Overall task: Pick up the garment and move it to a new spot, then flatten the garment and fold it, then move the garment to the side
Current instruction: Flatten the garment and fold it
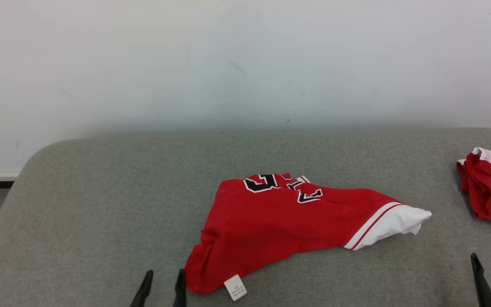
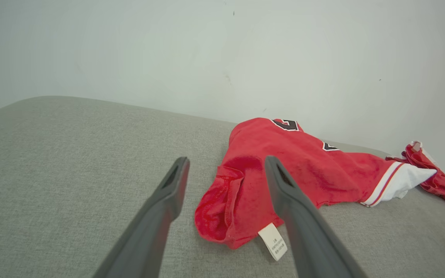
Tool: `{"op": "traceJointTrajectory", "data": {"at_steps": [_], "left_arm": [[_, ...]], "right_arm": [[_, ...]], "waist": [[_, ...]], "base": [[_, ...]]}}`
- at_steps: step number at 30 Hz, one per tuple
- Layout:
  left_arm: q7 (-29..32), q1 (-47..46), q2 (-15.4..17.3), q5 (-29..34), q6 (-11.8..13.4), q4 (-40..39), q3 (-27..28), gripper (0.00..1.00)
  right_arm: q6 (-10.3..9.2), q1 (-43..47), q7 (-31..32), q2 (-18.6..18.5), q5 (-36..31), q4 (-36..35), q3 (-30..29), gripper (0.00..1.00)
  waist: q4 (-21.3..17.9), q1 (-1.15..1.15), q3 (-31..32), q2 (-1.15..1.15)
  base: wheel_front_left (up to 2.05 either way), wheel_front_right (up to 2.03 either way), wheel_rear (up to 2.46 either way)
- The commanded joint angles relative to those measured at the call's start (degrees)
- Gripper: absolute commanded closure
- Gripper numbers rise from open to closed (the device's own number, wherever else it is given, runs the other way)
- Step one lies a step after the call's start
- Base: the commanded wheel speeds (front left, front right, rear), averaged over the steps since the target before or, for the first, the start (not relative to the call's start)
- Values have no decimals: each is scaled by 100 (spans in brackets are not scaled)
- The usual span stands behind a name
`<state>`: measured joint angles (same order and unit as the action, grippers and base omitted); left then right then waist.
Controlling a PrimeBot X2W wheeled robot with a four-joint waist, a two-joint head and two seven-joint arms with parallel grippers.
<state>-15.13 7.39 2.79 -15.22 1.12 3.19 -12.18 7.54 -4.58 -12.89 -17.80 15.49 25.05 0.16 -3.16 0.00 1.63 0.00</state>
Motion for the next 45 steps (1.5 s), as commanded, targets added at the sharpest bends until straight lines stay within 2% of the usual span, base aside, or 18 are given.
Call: {"op": "traceJointTrajectory", "data": {"at_steps": [1,4,11,18,22,25,32,38,45], "left_arm": [[1,84,22,64,-13,-19,48,0],[1,175,22,125,-46,6,119,0],[1,406,23,217,-80,40,318,0],[1,544,23,232,-128,9,387,0],[1,536,22,251,-145,-19,402,0],[1,462,22,260,-159,-37,372,0],[1,272,23,300,-208,-34,273,0],[1,-39,23,343,-260,-25,150,0],[1,-486,22,429,-303,1,69,0]], "right_arm": [[-11,197,-145,-35,-193,-54,-52,0],[-11,452,-230,38,-460,-243,-142,0],[-11,1264,-227,481,-553,-1130,-528,0],[-11,1648,-228,759,-625,-1241,-691,0],[-11,1442,-229,681,-571,-1173,-734,0],[-11,1165,-229,536,-567,-998,-691,0],[-11,316,-195,101,-552,-39,-279,0],[-12,-662,46,-319,-337,840,311,0],[-12,-1640,329,-544,129,1620,1115,0]], "waist": [[-5,0,43,0],[4,0,109,0],[92,0,298,0],[142,0,349,0],[156,0,291,0],[158,0,192,0],[237,0,-83,0],[405,0,-574,0],[591,0,-1177,0]], "base": [[0,0,0],[0,0,0],[0,0,0],[0,0,0],[0,0,0],[0,0,0],[0,0,0],[0,0,0],[0,0,0]]}}
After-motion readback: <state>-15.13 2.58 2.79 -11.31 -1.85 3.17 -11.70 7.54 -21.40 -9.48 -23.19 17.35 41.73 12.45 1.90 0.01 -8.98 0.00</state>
